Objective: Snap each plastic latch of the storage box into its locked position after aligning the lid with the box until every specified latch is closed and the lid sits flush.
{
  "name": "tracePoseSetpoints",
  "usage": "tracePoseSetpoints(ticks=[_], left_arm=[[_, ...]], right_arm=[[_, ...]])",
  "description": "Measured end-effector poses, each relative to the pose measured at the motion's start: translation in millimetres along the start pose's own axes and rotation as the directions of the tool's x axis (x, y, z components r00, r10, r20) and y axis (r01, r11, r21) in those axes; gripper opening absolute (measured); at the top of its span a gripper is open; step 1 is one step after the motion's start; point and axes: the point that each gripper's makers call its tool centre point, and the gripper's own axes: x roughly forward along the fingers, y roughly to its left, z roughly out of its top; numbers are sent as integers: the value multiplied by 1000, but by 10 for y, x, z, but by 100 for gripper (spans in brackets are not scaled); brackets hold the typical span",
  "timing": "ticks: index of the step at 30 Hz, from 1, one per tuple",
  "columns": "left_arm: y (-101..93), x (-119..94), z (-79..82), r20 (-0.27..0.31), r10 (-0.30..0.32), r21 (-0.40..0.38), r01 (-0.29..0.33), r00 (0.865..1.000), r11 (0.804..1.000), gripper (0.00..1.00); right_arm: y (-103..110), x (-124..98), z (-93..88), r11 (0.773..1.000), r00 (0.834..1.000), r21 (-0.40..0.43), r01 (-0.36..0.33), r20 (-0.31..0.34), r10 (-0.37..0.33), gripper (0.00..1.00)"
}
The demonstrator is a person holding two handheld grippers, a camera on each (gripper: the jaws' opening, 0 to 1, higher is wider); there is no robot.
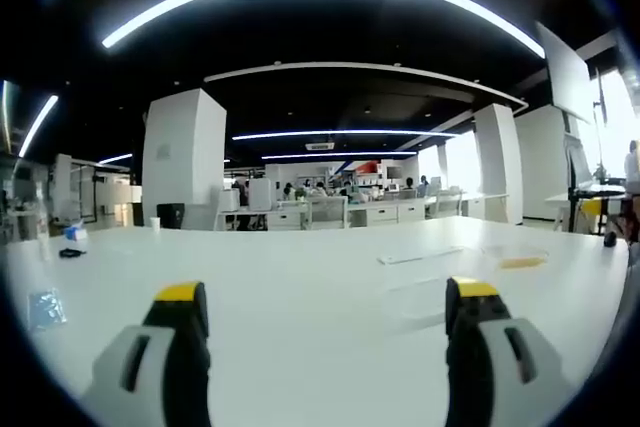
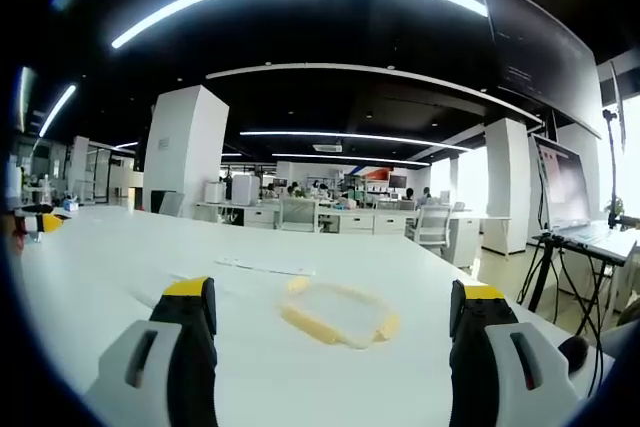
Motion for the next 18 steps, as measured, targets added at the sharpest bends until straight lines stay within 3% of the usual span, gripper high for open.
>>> tracePoseSetpoints(ticks=[18], left_arm=[[-37, 14, 12, 15, -14, -21, 15, 1000, 1000, 100]], right_arm=[[32, 14, -43, 1000, 1000, 3, -8, -10, 8, 100]])
